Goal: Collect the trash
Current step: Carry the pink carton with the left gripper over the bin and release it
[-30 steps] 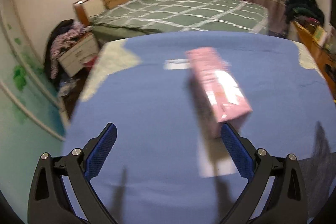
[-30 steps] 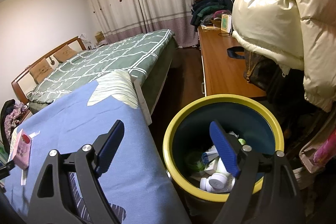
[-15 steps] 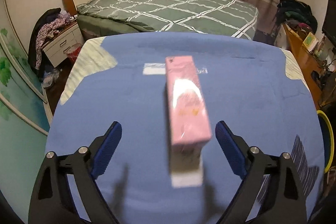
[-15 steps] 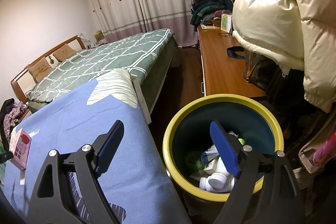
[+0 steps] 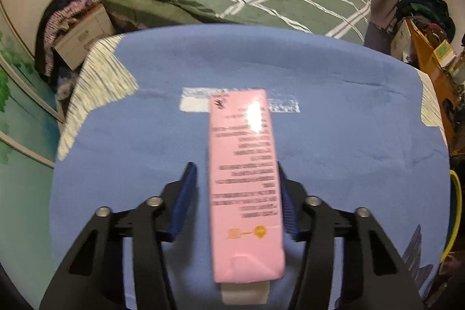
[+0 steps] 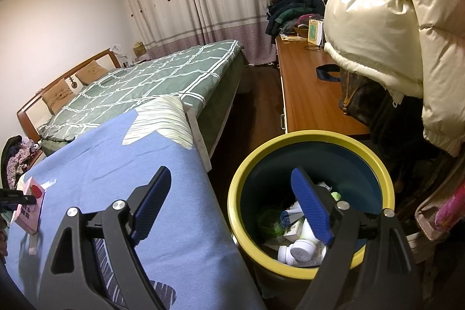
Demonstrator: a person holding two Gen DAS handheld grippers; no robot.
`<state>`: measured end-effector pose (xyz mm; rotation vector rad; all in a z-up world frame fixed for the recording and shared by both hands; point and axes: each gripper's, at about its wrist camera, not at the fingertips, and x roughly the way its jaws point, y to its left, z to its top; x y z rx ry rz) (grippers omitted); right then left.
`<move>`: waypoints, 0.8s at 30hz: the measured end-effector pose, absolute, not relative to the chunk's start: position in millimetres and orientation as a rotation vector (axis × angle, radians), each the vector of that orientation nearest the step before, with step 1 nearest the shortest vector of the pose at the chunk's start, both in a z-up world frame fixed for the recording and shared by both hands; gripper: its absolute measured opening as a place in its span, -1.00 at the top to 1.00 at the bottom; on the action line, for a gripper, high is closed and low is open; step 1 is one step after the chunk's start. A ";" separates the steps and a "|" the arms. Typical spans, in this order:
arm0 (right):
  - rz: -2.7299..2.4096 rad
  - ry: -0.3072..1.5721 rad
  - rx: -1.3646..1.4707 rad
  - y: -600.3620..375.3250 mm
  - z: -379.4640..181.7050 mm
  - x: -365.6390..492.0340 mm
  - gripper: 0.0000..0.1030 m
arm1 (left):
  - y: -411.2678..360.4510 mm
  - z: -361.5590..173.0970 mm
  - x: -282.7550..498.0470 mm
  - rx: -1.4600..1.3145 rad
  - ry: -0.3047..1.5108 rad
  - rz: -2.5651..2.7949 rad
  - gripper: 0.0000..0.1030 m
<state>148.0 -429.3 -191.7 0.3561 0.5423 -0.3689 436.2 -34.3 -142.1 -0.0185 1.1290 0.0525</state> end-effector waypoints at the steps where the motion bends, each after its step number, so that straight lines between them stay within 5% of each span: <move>1: -0.369 0.541 0.358 -429.1 -191.8 147.7 -0.56 | -35.1 -143.3 436.2 -0.014 1.130 0.043 0.25; 13: -0.375 0.507 0.397 -440.5 -185.7 127.4 -0.56 | -117.2 -110.4 383.1 0.103 1.004 -0.160 0.26; 24: -0.419 0.482 0.347 -475.5 -170.5 55.0 -0.56 | -284.1 -94.2 338.2 0.240 0.949 -0.452 0.26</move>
